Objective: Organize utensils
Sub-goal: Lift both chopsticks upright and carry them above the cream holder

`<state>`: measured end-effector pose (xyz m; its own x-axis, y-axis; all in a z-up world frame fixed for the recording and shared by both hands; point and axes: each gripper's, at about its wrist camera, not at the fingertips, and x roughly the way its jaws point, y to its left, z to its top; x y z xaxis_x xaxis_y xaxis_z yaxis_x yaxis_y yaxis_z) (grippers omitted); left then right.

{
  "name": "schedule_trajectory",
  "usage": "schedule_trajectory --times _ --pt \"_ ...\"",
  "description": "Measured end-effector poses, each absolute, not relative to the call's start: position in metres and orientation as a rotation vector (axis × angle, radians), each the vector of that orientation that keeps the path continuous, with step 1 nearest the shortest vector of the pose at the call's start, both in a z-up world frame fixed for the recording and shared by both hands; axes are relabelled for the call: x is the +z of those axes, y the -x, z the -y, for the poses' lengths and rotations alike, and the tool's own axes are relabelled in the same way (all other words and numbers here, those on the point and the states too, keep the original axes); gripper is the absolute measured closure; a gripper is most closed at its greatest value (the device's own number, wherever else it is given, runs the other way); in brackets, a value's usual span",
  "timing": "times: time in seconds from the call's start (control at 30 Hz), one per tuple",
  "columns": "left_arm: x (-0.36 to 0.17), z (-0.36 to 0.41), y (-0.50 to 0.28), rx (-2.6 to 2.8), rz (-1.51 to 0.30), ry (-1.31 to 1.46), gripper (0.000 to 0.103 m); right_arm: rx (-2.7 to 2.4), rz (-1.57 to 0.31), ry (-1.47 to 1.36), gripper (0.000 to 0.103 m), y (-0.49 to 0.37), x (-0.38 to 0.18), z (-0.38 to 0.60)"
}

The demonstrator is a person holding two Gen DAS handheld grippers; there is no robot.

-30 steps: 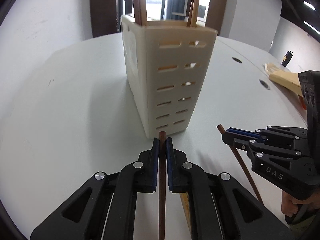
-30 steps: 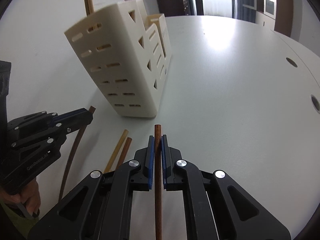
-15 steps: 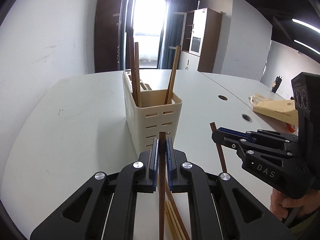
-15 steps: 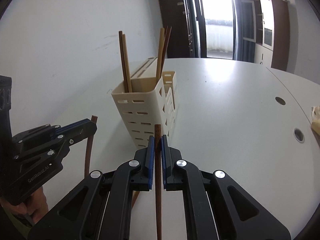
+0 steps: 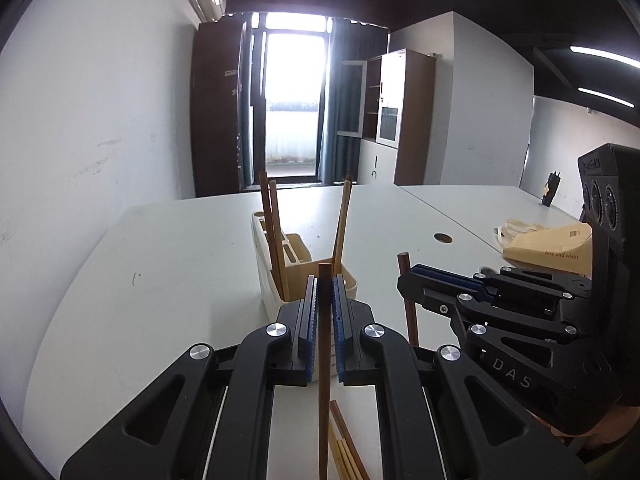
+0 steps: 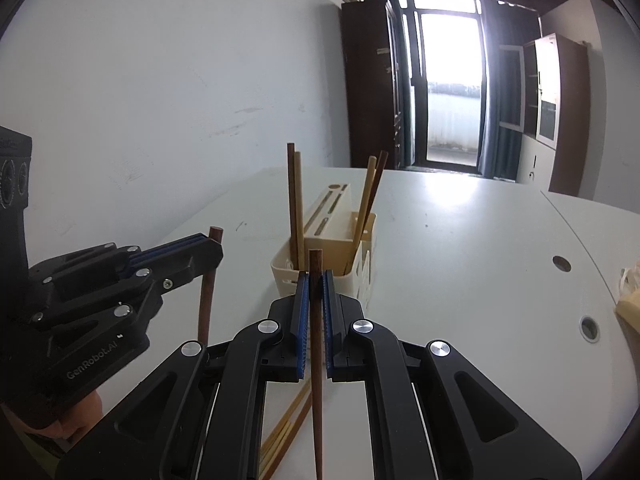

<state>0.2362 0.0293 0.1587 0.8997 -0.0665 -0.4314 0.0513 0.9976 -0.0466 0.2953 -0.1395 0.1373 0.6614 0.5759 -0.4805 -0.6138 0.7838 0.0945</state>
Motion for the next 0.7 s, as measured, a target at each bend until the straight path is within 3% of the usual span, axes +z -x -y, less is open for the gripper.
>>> schedule_trajectory --times 0.7 --pt "0.198 -0.026 -0.234 -0.009 -0.144 0.023 0.096 0.740 -0.314 -0.047 0.096 -0.321 0.171 0.153"
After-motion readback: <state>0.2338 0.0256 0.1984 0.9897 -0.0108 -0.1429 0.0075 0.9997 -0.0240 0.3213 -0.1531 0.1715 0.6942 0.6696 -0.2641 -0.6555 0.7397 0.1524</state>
